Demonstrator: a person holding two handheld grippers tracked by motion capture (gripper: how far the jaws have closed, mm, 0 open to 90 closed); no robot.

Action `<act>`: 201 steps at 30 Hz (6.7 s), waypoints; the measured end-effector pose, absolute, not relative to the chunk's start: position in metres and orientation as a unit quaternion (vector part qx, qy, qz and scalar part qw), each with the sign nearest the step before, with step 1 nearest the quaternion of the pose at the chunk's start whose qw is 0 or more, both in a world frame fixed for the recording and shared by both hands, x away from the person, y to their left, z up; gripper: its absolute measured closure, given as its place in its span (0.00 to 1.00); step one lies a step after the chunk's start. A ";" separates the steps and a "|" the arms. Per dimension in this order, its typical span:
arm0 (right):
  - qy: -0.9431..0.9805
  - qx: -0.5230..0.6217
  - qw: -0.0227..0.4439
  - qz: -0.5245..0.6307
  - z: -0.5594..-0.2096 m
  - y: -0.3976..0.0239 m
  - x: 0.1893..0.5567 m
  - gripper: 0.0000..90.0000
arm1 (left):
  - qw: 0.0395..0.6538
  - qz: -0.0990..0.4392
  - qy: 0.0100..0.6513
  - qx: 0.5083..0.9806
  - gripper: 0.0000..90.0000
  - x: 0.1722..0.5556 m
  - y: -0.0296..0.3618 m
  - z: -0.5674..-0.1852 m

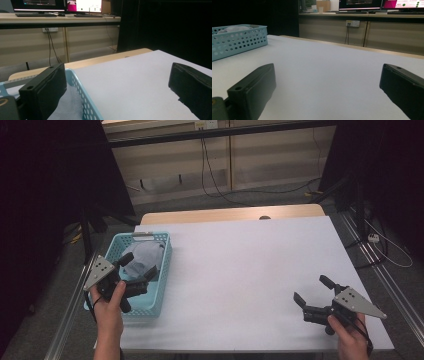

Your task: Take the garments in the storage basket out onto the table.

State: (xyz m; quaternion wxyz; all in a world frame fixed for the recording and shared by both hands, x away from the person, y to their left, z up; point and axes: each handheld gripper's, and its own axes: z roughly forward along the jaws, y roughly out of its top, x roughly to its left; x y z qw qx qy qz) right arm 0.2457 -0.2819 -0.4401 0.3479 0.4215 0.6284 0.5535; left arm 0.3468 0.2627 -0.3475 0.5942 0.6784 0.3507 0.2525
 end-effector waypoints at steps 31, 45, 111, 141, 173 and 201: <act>0.637 0.414 0.341 0.554 -0.441 -0.280 0.246 0.00 | 0.557 0.241 0.371 0.703 0.02 0.396 0.265 -0.350; 0.640 0.412 0.337 0.554 -0.442 -0.279 0.247 0.00 | 0.540 0.241 0.372 0.716 0.02 0.408 0.266 -0.352; 0.654 0.402 0.322 0.554 -0.444 -0.275 0.246 0.00 | 0.408 0.220 0.456 0.760 0.02 0.484 0.279 -0.413; 0.657 0.392 0.312 0.563 -0.442 -0.277 0.244 0.01 | 0.343 0.192 0.503 0.770 0.00 0.490 0.280 -0.443; 0.674 0.383 0.294 0.559 -0.444 -0.272 0.246 0.01 | 0.241 0.174 0.519 0.802 0.57 0.487 0.283 -0.416; 0.676 0.385 0.295 0.555 -0.445 -0.274 0.245 0.01 | 0.192 0.134 0.527 0.817 0.62 0.487 0.277 -0.317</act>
